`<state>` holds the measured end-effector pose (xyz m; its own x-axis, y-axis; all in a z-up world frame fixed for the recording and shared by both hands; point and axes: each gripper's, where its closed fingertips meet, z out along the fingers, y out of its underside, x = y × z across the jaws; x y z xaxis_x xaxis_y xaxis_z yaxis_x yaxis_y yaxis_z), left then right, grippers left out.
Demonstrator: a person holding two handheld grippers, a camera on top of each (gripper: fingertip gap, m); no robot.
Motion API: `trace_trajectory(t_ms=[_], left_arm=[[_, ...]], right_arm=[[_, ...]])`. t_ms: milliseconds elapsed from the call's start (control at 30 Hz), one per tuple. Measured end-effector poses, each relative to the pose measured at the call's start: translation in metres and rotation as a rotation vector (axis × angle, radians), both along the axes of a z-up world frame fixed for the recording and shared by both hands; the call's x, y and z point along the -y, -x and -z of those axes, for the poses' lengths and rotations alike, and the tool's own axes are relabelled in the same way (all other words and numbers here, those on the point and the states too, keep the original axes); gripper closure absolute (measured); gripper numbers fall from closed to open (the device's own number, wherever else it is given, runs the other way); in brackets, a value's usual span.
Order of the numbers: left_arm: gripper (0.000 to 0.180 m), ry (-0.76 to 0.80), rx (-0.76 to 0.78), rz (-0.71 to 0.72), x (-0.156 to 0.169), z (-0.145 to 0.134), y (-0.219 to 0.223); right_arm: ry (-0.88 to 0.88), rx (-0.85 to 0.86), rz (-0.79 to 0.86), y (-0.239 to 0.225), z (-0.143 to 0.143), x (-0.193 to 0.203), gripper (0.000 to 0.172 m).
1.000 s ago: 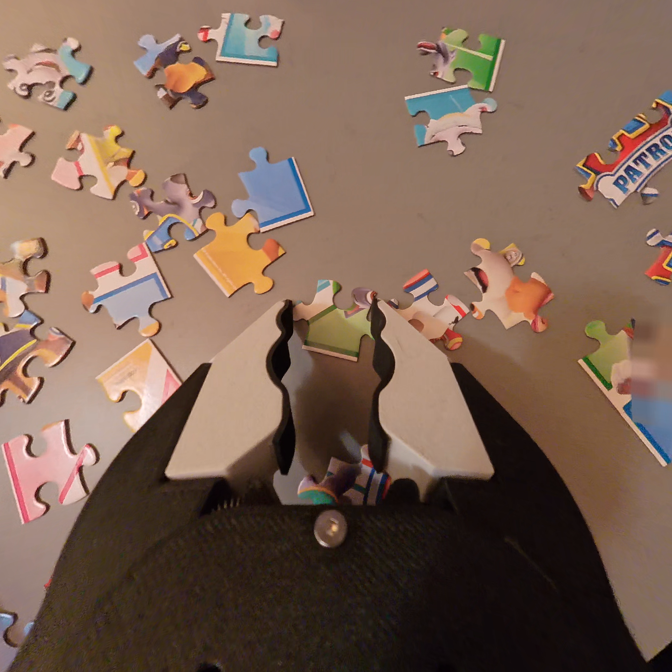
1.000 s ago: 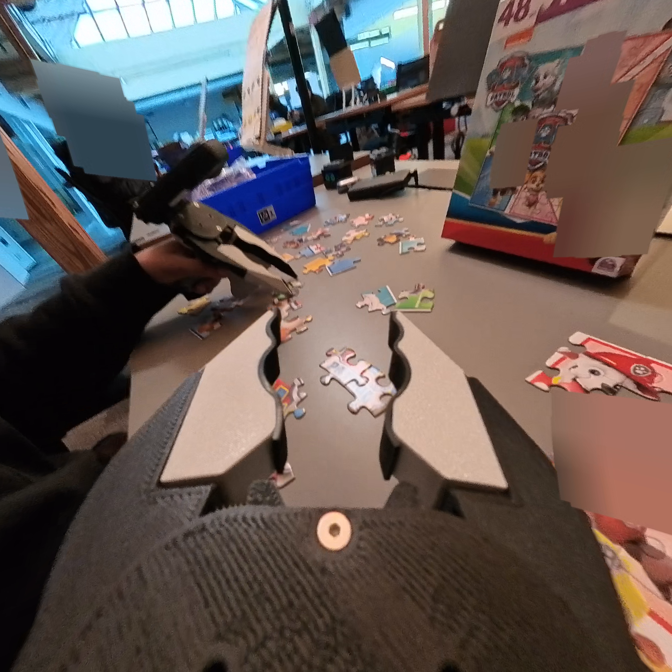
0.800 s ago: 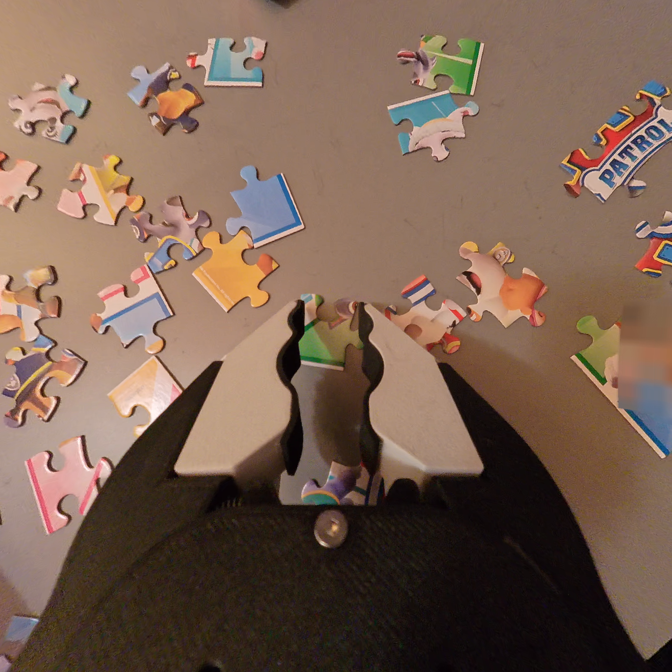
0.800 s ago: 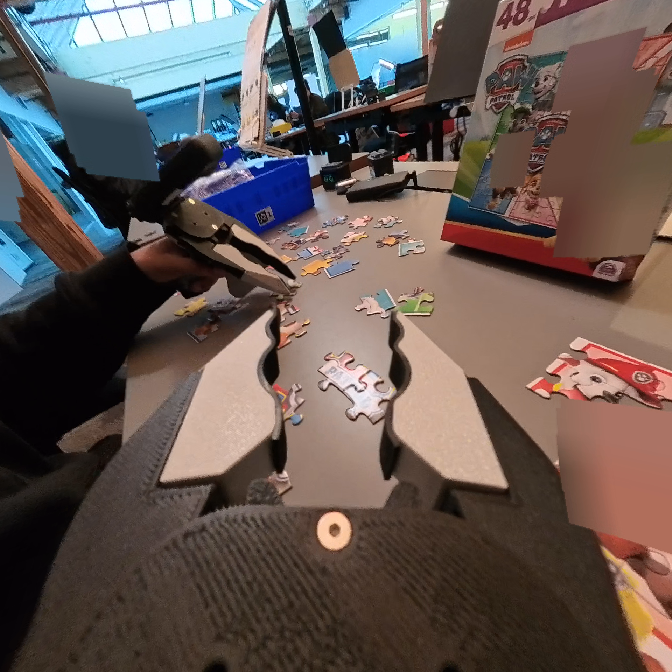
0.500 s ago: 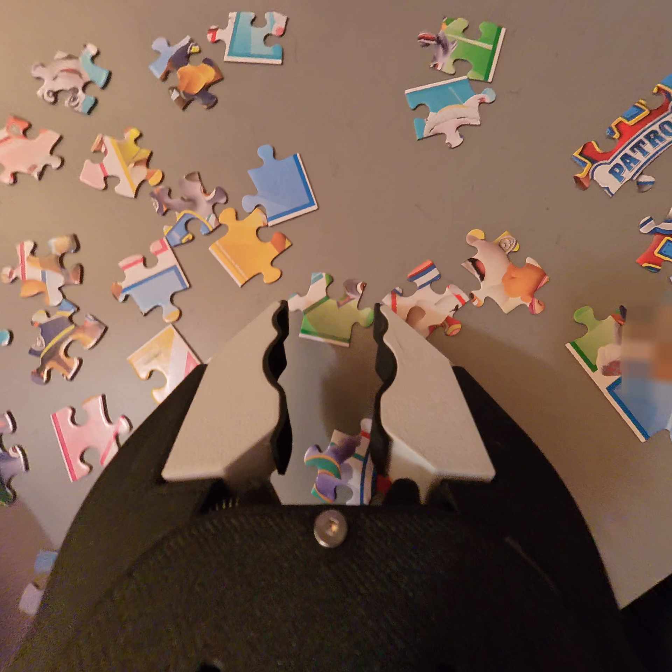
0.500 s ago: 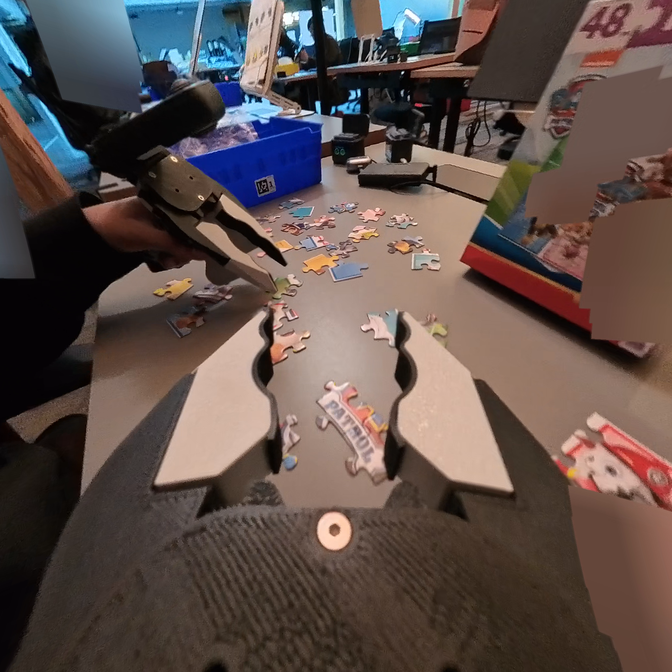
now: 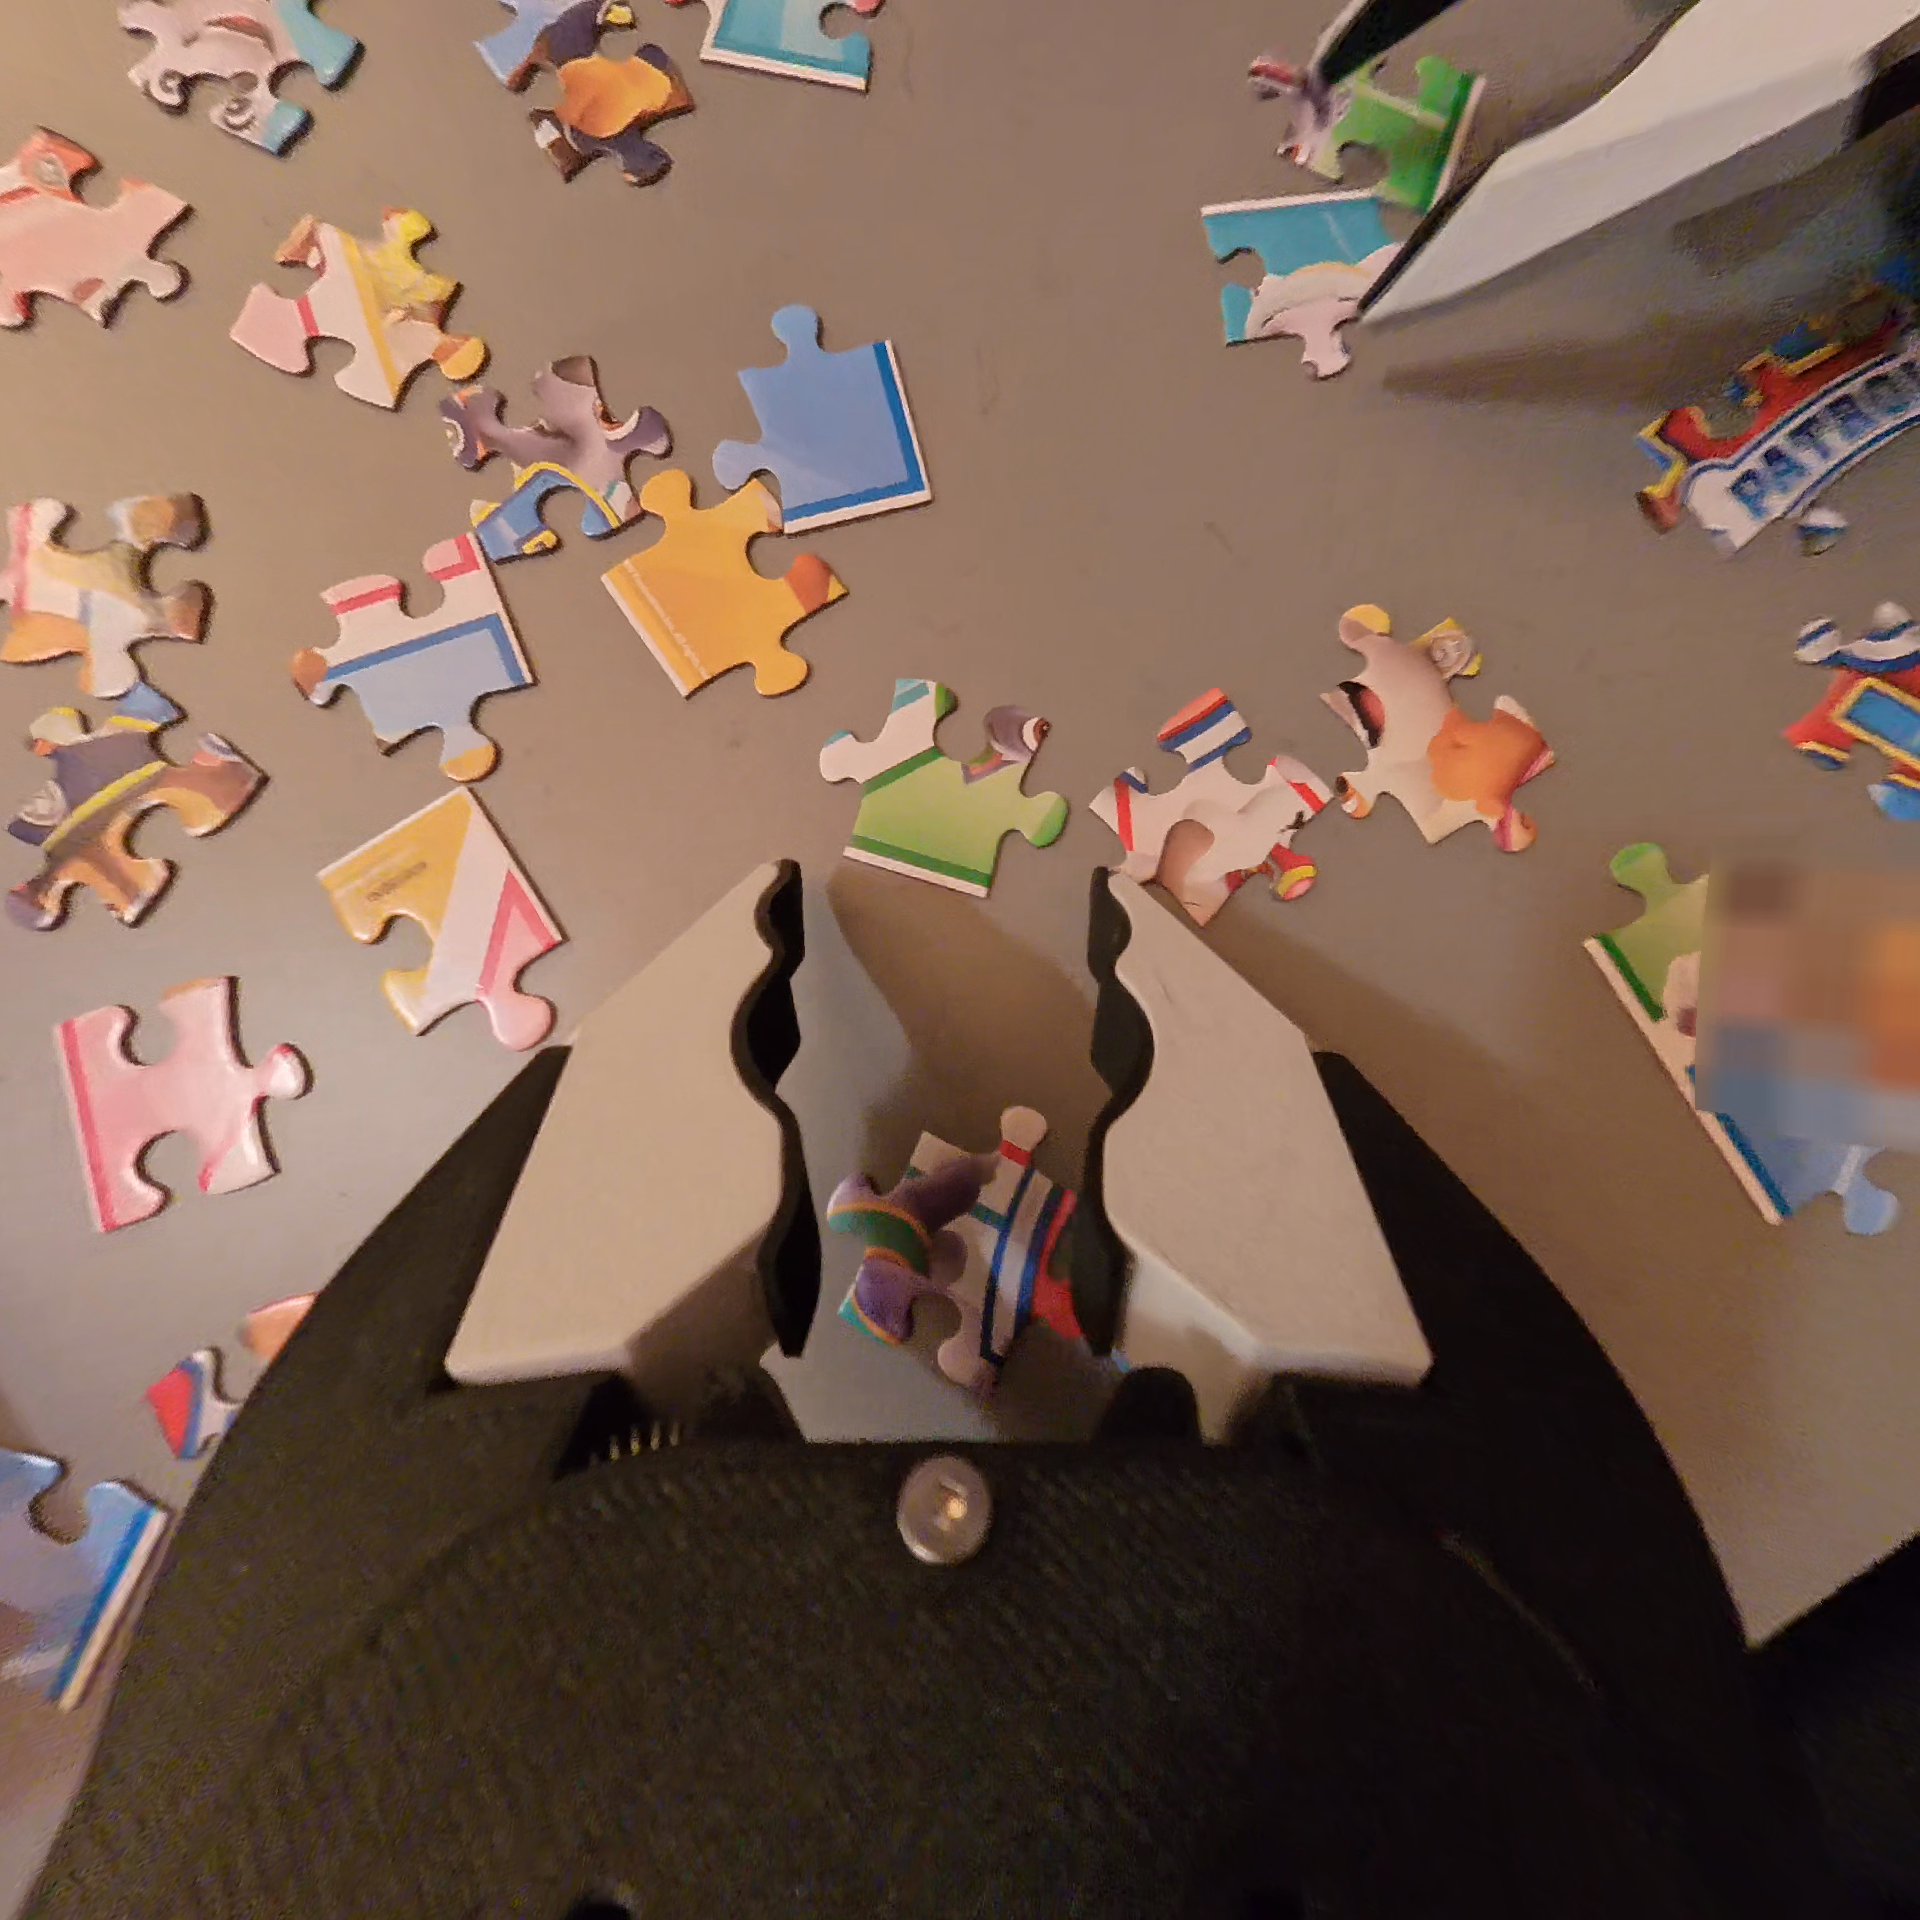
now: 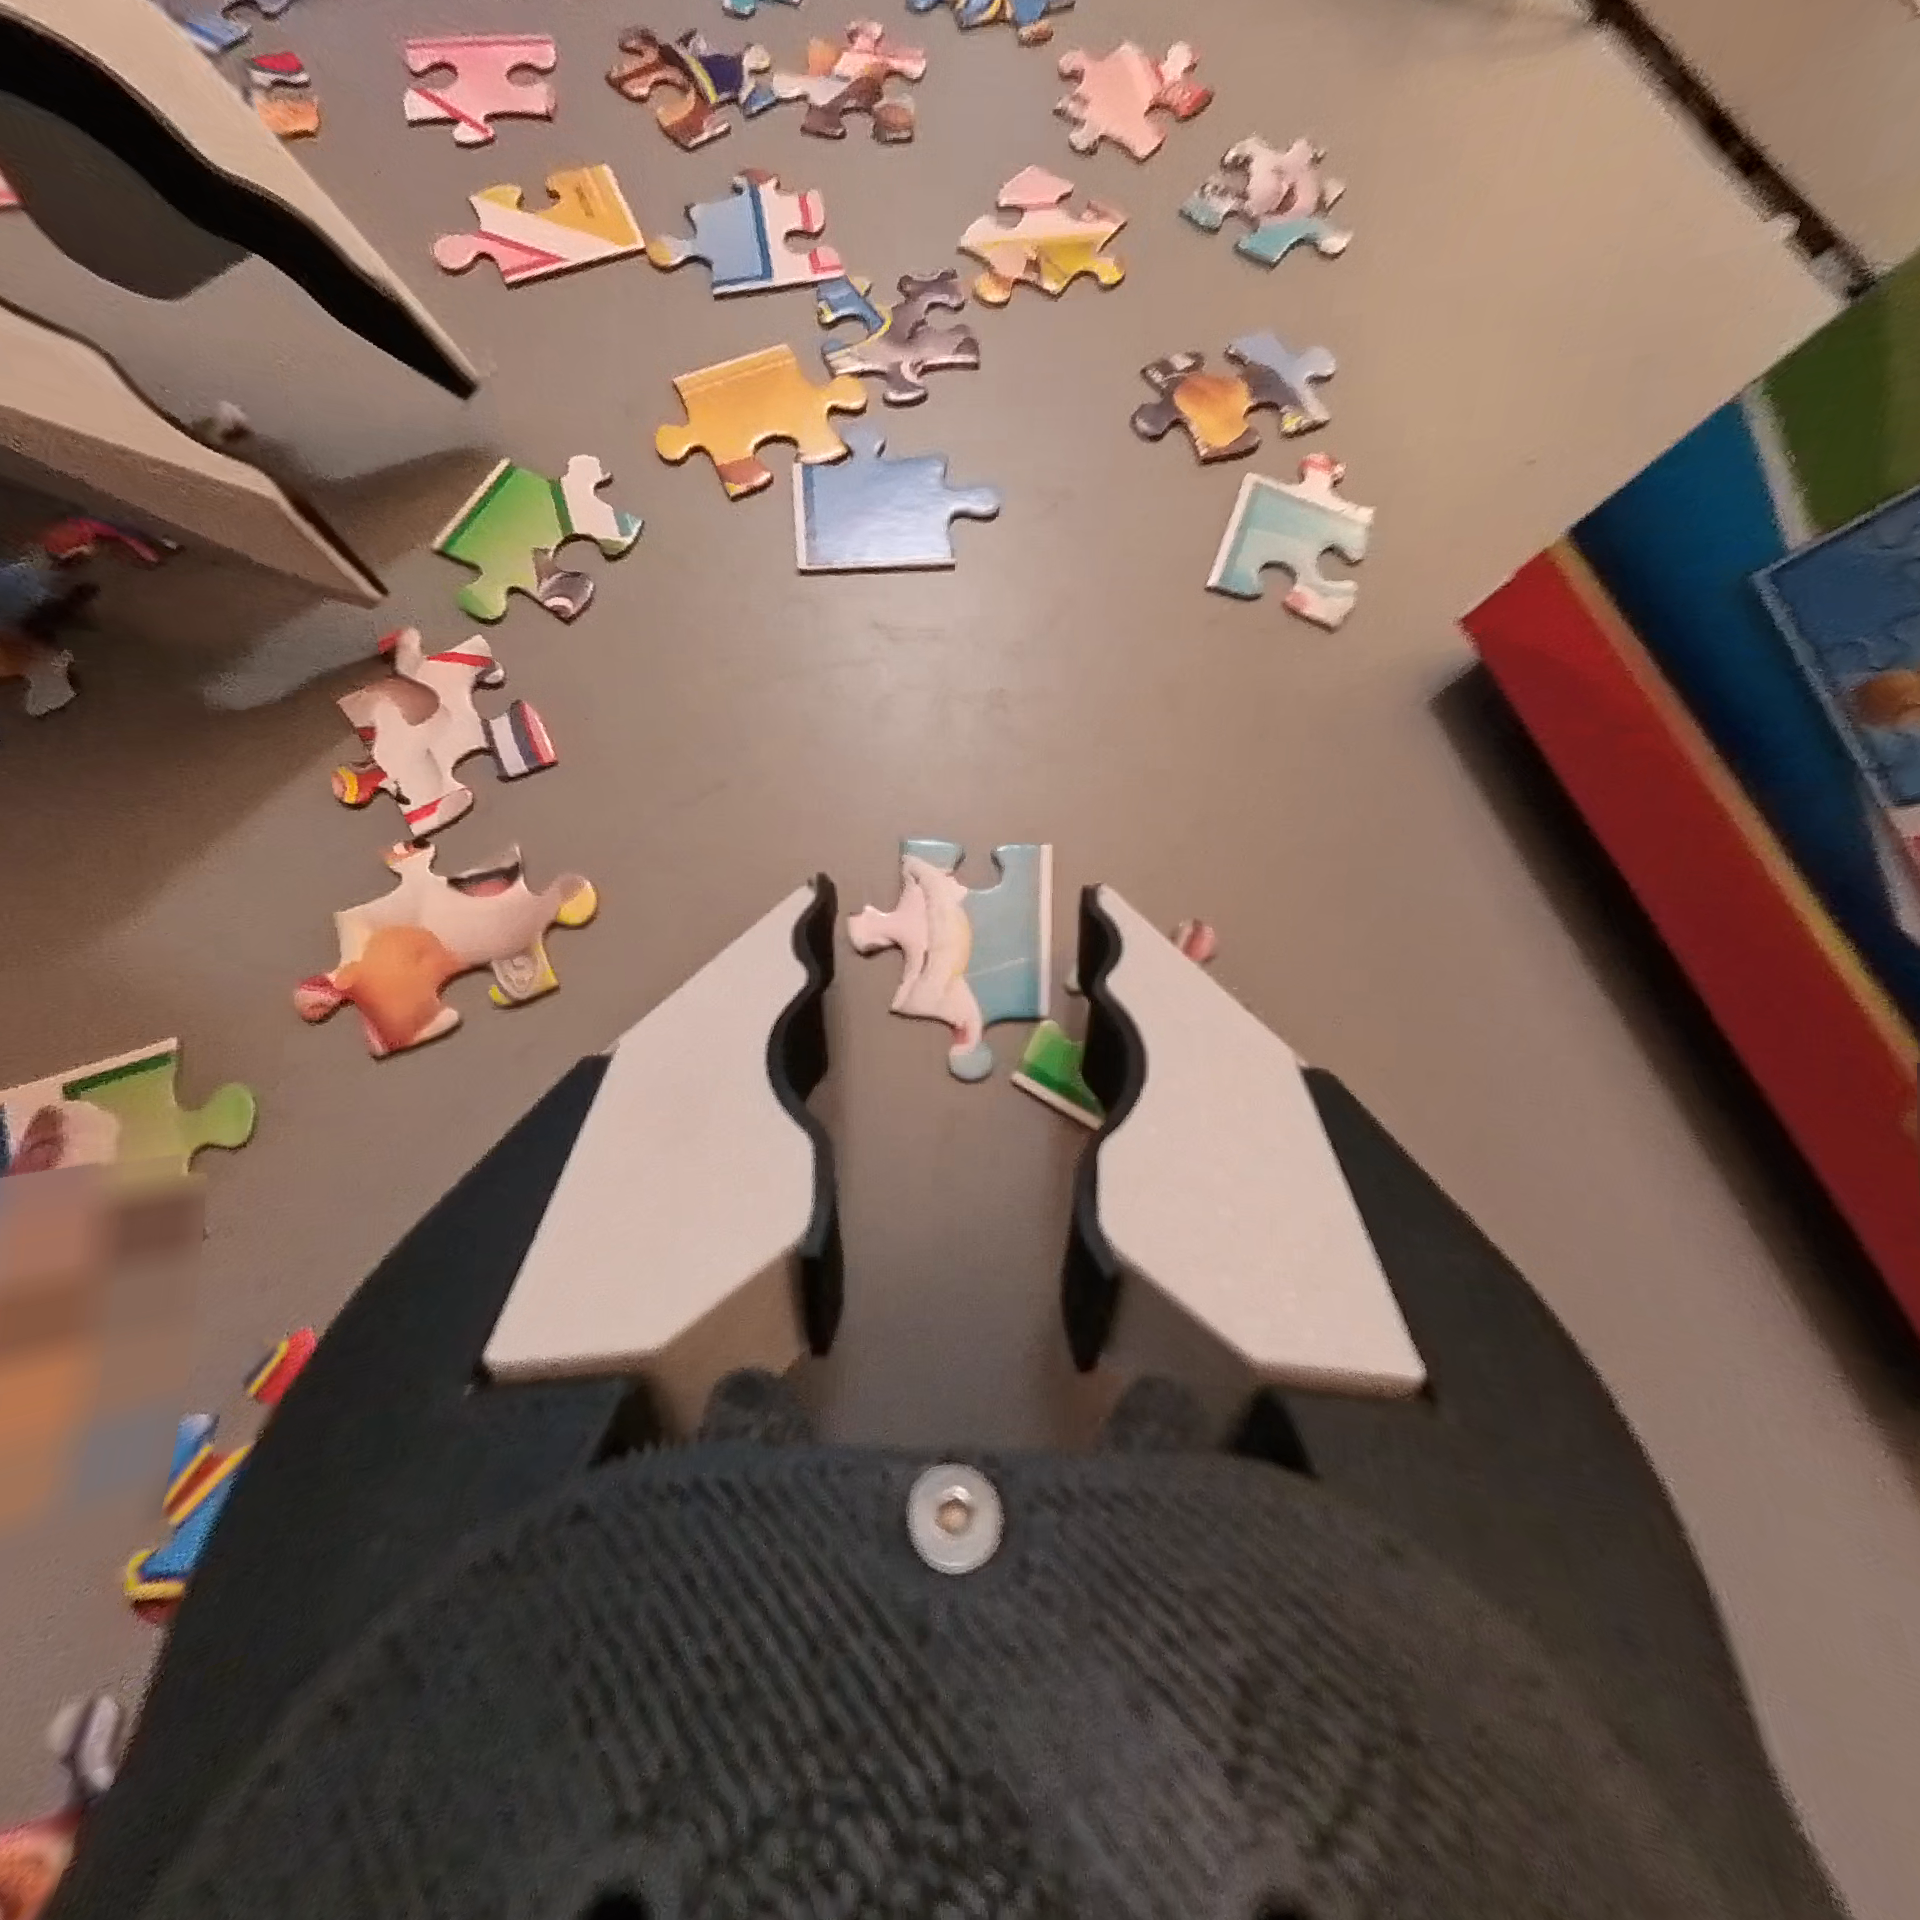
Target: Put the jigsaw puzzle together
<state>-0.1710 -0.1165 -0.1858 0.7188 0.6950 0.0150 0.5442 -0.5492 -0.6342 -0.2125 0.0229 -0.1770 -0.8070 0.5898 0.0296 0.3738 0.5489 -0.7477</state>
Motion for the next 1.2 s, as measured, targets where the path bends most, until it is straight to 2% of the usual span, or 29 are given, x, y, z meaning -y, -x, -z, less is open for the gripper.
trace_trajectory(t_ms=[100, 200, 267, 433, 500, 633, 800, 900, 1033, 1067, 1100, 1200], left_arm=[[0.127, -0.022, 0.015, -0.003, 0.002, 0.002, -0.003], [0.128, -0.019, 0.026, -0.009, 0.004, 0.007, -0.003], [0.129, -0.029, 0.027, -0.013, 0.002, 0.007, -0.002], [0.136, -0.013, 0.017, -0.017, 0.000, 0.008, 0.003], [0.136, -0.013, 0.019, -0.008, -0.001, 0.008, 0.005], [0.138, 0.001, 0.030, 0.008, -0.002, 0.008, 0.008], [0.152, 0.001, 0.036, 0.043, -0.009, 0.008, 0.006], [0.153, 0.005, 0.035, 0.044, -0.009, 0.008, 0.006], [0.153, -0.006, 0.035, 0.058, -0.013, 0.008, 0.009], [0.153, -0.006, 0.036, 0.069, -0.015, 0.008, 0.010], [0.153, -0.003, 0.036, 0.087, -0.018, 0.008, 0.011], [0.153, 0.001, 0.031, 0.168, -0.032, 0.008, 0.014]], right_arm=[[-0.041, 0.060, -0.003, -0.006, 0.013, 0.002, 0.124], [-0.057, 0.032, -0.020, -0.018, 0.013, 0.006, 0.135], [-0.046, 0.064, -0.050, -0.035, 0.013, 0.014, 0.127], [-0.060, 0.125, -0.157, -0.084, 0.012, 0.027, 0.129], [-0.075, 0.054, -0.142, -0.077, 0.006, 0.024, 0.127], [-0.021, -0.061, -0.051, -0.034, -0.010, 0.015, 0.122], [-0.020, 0.072, -0.031, -0.010, 0.015, 0.008, 0.107], [0.010, 0.106, -0.055, -0.021, 0.013, 0.012, 0.112], [-0.054, 0.067, -0.103, -0.047, 0.015, 0.013, 0.117], [-0.048, 0.071, -0.121, -0.056, 0.014, 0.016, 0.128], [-0.039, 0.076, -0.132, -0.065, 0.014, 0.019, 0.124], [-0.045, 0.064, -0.153, -0.083, 0.014, 0.023, 0.128]])
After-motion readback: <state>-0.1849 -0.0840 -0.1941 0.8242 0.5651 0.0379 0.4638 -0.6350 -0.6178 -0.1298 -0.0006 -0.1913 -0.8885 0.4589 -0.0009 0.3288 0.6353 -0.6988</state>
